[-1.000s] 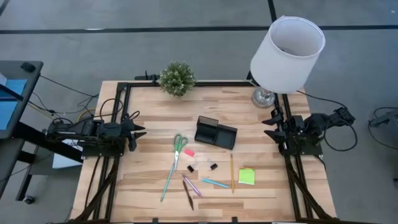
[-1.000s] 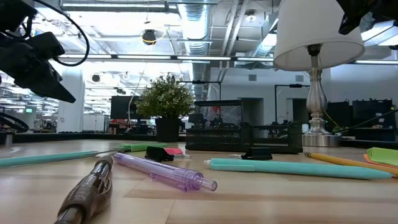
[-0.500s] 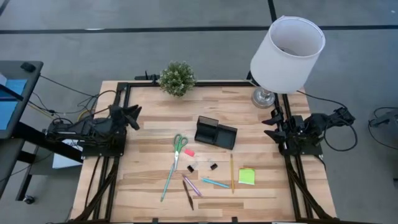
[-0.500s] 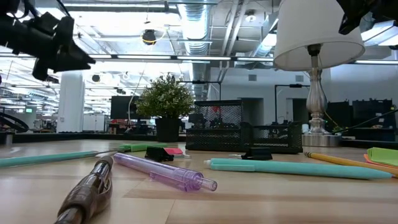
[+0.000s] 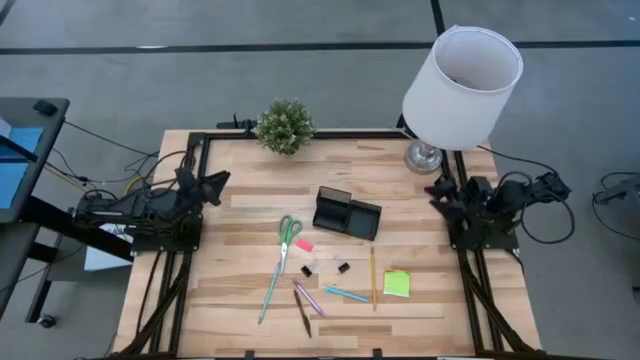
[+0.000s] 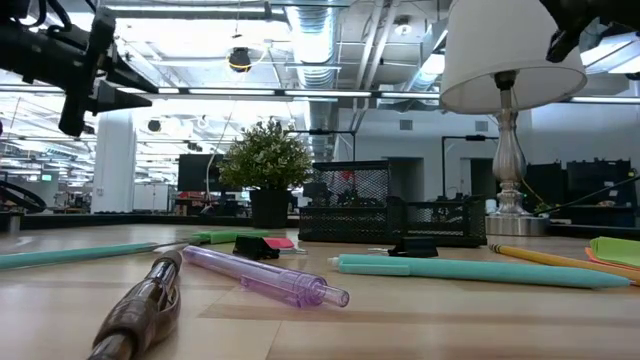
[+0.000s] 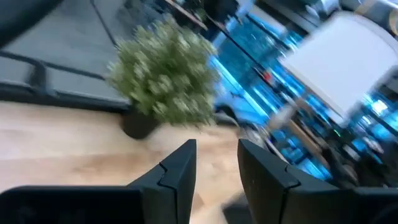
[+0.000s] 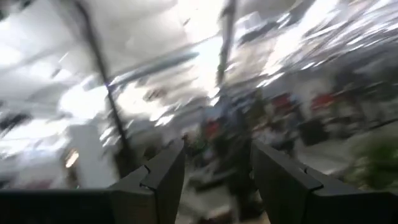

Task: Pick and place office supplies into organizer
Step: Put the green sticky notes on the black desk organizer

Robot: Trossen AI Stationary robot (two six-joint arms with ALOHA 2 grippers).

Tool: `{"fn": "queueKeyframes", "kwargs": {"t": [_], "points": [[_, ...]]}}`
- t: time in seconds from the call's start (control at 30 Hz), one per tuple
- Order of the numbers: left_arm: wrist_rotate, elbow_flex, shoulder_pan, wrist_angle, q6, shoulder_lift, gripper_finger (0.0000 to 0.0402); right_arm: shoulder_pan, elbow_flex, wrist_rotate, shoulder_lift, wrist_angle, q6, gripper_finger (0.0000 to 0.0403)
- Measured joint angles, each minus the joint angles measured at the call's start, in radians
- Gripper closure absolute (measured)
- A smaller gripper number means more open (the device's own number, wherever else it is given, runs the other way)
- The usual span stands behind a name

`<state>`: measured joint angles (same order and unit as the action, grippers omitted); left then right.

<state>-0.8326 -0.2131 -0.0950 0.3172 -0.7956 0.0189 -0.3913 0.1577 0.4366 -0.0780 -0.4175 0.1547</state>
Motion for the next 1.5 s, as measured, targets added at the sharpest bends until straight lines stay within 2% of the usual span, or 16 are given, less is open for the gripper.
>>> {"fn": "queueKeyframes", "kwargs": {"t": [0.1, 0.2, 0.3, 0.57, 0.83, 1.1, 1.5], "points": [[0.011, 0.000, 0.001, 0.002, -0.005, 0.001, 0.0292, 0.011, 0.000, 0.062, -0.001, -0.105, 0.043, 0.0225], [-0.037, 0.000, 0.001, 0.002, -0.011, 0.000, 0.0292, 0.023, 0.000, 0.062, 0.001, -0.183, 0.030, 0.0223], [-0.037, 0.000, 0.001, 0.006, -0.014, 0.000, 0.0292, 0.028, 0.000, 0.064, 0.001, -0.219, 0.024, 0.0222], [-0.020, 0.000, 0.001, 0.007, -0.013, 0.001, 0.0292, 0.028, 0.000, 0.085, 0.001, -0.209, -0.004, 0.0223], [0.042, 0.000, 0.001, 0.073, -0.013, 0.001, 0.0292, 0.027, 0.000, 0.088, 0.001, -0.264, 0.055, 0.0216], [0.043, 0.000, 0.001, 0.144, -0.019, 0.001, 0.0292, 0.028, 0.000, 0.089, 0.001, -0.277, 0.055, 0.0220], [0.042, 0.000, 0.001, 0.143, -0.020, 0.001, 0.0292, 0.028, 0.000, 0.116, 0.001, -0.267, 0.054, 0.0221]]}}
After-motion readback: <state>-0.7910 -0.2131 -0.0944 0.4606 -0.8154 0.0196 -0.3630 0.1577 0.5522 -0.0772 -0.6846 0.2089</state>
